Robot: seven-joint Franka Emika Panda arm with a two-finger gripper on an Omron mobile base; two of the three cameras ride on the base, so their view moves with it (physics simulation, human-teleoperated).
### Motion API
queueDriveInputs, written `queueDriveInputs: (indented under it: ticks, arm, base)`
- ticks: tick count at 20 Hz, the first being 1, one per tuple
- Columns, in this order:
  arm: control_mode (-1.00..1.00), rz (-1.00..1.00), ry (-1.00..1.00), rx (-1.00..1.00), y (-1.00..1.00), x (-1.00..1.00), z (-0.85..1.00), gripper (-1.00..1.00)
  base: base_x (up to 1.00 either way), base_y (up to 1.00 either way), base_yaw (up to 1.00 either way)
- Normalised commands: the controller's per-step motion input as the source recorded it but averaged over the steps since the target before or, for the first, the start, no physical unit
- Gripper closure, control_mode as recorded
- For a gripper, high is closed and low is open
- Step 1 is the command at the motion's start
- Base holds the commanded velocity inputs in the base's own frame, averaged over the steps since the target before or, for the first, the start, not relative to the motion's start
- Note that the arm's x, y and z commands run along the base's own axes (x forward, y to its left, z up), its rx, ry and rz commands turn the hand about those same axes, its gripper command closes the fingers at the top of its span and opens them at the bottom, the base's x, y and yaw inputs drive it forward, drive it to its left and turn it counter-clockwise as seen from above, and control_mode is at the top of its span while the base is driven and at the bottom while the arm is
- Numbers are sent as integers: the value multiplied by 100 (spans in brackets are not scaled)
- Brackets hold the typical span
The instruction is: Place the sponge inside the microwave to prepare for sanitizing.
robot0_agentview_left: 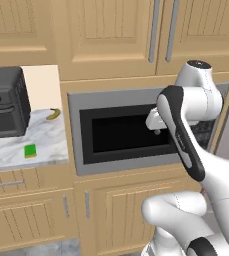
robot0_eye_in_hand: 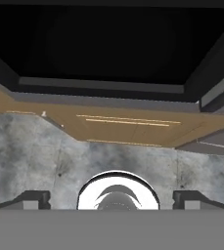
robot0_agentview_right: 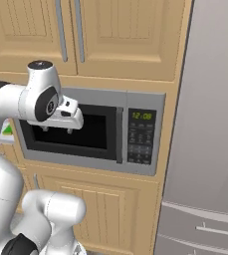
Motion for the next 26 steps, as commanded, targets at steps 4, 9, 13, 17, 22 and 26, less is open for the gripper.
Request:
queueDriveInputs:
  ticks: [4,9,13,17,22,26]
  arm:
    - [100,0,0,0,0,0,0,-100]
    - [100,0,0,0,0,0,0,-100]
    - [100,0,0,0,0,0,0,-100]
    - [100,0,0,0,0,0,0,-100]
    - [100,0,0,0,0,0,0,-100]
    - [100,0,0,0,0,0,0,-100]
  base:
    - [-9,-40,0]
    - [-13,-48,0]
    - [-18,-52,0]
    - [-26,-45,0]
    - [-50,-20,0]
    - [-64,-1,0]
